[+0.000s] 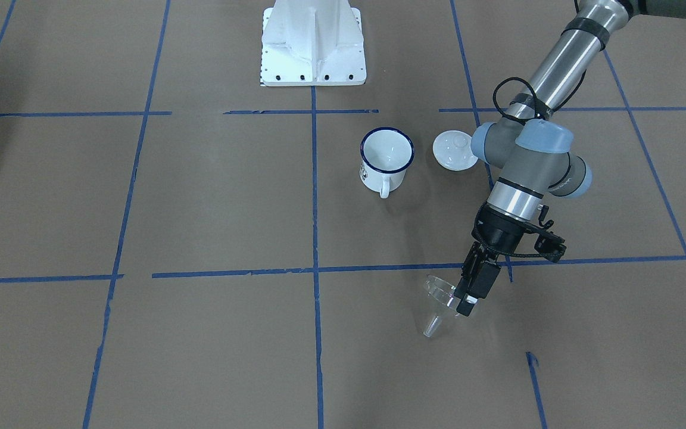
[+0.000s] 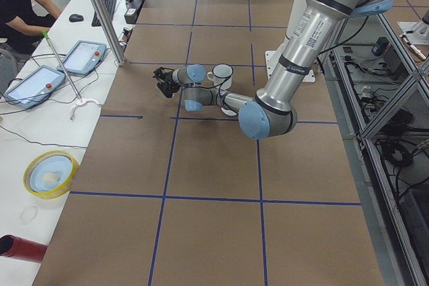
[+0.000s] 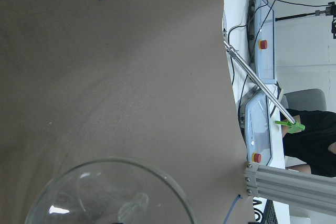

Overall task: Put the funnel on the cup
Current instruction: 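Lift the funnel and carry it over the open mug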

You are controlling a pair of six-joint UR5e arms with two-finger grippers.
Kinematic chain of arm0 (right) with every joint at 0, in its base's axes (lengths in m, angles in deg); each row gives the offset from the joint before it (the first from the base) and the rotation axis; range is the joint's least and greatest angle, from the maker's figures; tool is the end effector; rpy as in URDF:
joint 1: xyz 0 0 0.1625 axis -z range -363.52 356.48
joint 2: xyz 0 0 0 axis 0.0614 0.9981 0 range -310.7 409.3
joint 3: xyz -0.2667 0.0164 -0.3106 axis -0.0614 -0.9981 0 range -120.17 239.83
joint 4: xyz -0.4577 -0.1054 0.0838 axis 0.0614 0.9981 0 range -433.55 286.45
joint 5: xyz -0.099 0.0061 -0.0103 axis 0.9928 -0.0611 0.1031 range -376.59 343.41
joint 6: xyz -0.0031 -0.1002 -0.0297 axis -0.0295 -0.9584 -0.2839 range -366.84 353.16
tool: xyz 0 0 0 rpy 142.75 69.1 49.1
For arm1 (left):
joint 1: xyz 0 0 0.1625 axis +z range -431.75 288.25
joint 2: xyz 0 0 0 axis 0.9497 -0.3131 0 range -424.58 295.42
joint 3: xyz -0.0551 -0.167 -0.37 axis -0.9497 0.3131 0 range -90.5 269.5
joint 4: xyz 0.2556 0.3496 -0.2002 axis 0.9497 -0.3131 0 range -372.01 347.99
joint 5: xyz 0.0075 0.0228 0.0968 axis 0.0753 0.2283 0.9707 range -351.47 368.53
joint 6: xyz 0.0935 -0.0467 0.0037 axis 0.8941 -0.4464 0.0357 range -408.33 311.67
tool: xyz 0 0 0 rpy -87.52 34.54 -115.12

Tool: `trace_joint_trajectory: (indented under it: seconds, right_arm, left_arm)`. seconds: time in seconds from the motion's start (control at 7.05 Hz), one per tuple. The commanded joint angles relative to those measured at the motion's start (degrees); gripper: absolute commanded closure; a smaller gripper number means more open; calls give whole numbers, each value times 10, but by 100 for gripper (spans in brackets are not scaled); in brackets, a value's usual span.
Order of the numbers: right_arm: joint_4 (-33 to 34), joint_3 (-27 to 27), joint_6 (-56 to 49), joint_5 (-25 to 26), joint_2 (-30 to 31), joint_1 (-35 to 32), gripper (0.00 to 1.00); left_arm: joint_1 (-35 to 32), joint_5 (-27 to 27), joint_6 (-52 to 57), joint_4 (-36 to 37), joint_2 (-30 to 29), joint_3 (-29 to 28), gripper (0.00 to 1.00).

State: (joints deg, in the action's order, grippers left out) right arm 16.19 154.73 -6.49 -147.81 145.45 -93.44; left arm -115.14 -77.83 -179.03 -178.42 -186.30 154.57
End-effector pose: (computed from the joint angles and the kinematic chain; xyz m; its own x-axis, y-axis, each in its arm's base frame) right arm 0.0637 -0.5125 0.6603 0.7522 0.0164 0.6587 -0.0031 0.9998 -0.0214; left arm 0.4749 -0.6414 0.3702 -0.4117 -0.5064 -0.7576 0.6104 0.4641 -0.6419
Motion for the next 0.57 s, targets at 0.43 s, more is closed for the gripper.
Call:
trace_joint_trajectory:
  seconds: [0.43]
  right_arm:
    - [0,0,0,0,0,0,0]
  left_arm:
    - [-2,0,7,-7,-8,-11,100]
